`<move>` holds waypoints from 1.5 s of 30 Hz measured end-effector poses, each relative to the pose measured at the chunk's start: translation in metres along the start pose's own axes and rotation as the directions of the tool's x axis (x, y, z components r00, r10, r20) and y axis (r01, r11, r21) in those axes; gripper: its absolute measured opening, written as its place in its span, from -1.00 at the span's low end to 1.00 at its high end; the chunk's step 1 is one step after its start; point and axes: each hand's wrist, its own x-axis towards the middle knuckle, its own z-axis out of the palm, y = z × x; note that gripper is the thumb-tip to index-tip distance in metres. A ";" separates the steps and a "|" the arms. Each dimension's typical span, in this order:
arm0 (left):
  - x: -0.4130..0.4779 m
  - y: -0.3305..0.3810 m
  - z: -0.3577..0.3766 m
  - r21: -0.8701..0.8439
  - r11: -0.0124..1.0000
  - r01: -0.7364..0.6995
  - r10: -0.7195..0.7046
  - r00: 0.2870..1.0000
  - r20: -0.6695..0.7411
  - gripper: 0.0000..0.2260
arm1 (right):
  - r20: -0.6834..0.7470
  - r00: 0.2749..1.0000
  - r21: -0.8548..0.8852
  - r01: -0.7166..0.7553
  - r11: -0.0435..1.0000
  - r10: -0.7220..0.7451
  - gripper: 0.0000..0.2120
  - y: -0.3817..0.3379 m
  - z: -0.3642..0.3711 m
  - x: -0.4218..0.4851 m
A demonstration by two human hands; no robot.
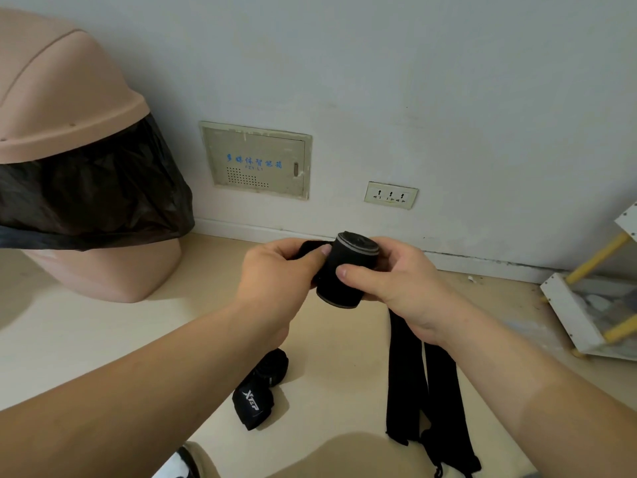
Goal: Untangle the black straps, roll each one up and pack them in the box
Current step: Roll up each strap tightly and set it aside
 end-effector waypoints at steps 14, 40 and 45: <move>-0.014 -0.018 0.008 0.468 0.827 -0.312 0.206 0.942 0.264 -0.74 | -0.202 0.979 -0.024 0.012 1.000 -0.017 -0.78 0.017 0.011 -0.008; -0.027 -0.029 0.011 0.338 0.933 -0.126 -0.010 0.928 0.372 -0.78 | 0.102 0.959 0.097 -0.273 0.957 0.264 -0.79 0.006 -0.009 -0.022; -0.044 -0.027 0.005 0.330 0.929 -0.170 0.026 0.917 0.398 -0.75 | 0.106 0.970 0.041 -0.225 0.974 0.219 -0.77 0.006 -0.011 -0.035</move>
